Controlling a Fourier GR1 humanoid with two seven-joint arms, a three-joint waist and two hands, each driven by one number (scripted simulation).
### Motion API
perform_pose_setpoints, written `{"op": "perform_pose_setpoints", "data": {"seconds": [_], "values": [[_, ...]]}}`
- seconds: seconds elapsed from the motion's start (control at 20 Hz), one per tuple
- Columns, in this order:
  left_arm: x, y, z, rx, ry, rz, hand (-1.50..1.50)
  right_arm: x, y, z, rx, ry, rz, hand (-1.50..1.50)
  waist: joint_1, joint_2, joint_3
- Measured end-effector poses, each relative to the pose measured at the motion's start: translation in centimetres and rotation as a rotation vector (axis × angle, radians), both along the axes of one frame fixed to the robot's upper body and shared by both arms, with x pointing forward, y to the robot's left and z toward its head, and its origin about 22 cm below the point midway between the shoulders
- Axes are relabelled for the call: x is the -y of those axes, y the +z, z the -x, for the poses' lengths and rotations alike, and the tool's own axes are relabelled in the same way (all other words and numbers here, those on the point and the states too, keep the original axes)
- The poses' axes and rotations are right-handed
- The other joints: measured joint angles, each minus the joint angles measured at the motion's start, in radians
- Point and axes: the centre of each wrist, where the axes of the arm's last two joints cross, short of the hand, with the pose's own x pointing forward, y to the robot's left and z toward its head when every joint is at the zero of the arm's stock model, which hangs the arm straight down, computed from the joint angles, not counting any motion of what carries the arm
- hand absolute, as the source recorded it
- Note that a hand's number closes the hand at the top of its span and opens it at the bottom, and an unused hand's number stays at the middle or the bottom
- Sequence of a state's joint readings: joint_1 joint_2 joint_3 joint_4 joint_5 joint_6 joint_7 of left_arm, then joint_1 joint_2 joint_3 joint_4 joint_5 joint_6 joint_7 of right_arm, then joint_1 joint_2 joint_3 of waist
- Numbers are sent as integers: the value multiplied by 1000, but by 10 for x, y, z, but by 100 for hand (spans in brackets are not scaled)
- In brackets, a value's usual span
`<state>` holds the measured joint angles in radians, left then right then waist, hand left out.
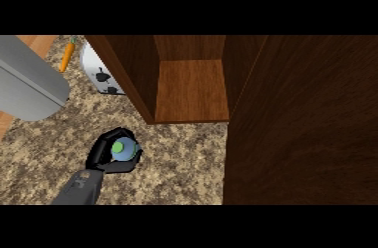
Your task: Pick up the bottled water, place it into the cabinet and close the cabinet
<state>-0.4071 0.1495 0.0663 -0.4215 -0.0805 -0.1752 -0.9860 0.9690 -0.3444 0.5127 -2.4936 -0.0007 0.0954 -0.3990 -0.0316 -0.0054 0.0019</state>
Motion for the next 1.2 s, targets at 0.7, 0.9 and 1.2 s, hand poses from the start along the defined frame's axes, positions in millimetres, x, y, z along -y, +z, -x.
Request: {"op": "perform_pose_setpoints", "data": {"seconds": [0.7, 0.9, 1.2], "values": [[64, 1, 7, 23, 50, 105, 150, 1, 0, 10, -25, -18, 1, -150, 16, -2, -1], [87, 24, -10, 10, 43, 127, 150, 3, -1, 10, -23, -24, 20, -150, 18, -2, -2], [128, 62, -27, -10, 52, 108, 150, 4, 0, 9, -7, -27, 23, -150, 12, 0, -2]]}}
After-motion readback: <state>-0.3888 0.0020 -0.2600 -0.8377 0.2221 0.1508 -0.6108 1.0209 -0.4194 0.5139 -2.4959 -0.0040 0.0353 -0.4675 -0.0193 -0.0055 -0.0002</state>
